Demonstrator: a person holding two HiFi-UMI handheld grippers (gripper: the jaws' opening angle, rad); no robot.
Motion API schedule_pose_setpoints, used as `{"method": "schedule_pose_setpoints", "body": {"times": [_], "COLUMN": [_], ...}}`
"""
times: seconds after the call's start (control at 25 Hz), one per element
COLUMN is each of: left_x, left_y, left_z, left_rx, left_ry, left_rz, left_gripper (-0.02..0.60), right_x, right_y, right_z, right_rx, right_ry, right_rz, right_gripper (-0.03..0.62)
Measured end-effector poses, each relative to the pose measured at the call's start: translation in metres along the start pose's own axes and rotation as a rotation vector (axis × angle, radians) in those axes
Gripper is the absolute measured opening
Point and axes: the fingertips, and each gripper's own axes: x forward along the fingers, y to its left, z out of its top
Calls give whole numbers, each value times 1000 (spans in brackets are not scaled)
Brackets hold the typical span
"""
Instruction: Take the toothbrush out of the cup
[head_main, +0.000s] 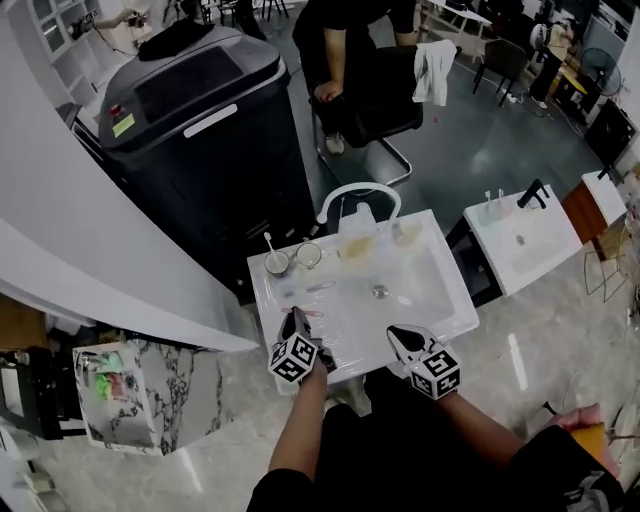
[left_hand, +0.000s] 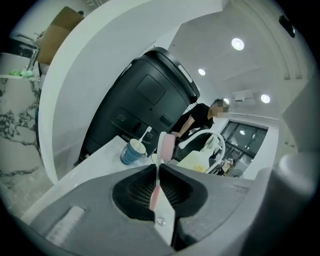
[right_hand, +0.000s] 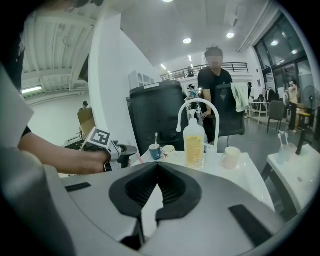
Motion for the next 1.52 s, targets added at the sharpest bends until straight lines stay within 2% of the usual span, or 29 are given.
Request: {"method": "schedule_pose_setpoints", "body": {"times": [0.28, 0.68, 0.92, 1.16, 1.24, 1.52], "left_x": [18, 75, 101, 118, 121, 125], "left_y": [20, 41, 67, 97, 108, 131], "left_z": [-28, -59, -89, -101, -105, -117], "left_rx": [-105, -285, -485, -683, -704, -703], "left_ry": [7, 4, 20, -75, -82, -66], "left_rz": [58, 164, 255, 325, 351, 408], "left_gripper": [35, 34, 34, 34, 35, 34], "right_x": [23, 68, 88, 98, 101, 107], "right_y": [-13, -73, -102, -130, -137, -147], "right_z": [-12, -8, -8, -15, -18, -28], "right_rx": [7, 8, -15, -39, -43, -54], "right_ry": [38, 102, 143, 185, 197, 232], "right_rz": [63, 171, 224, 244, 243, 256], "right_gripper": [2, 0, 2, 2, 2, 2]}}
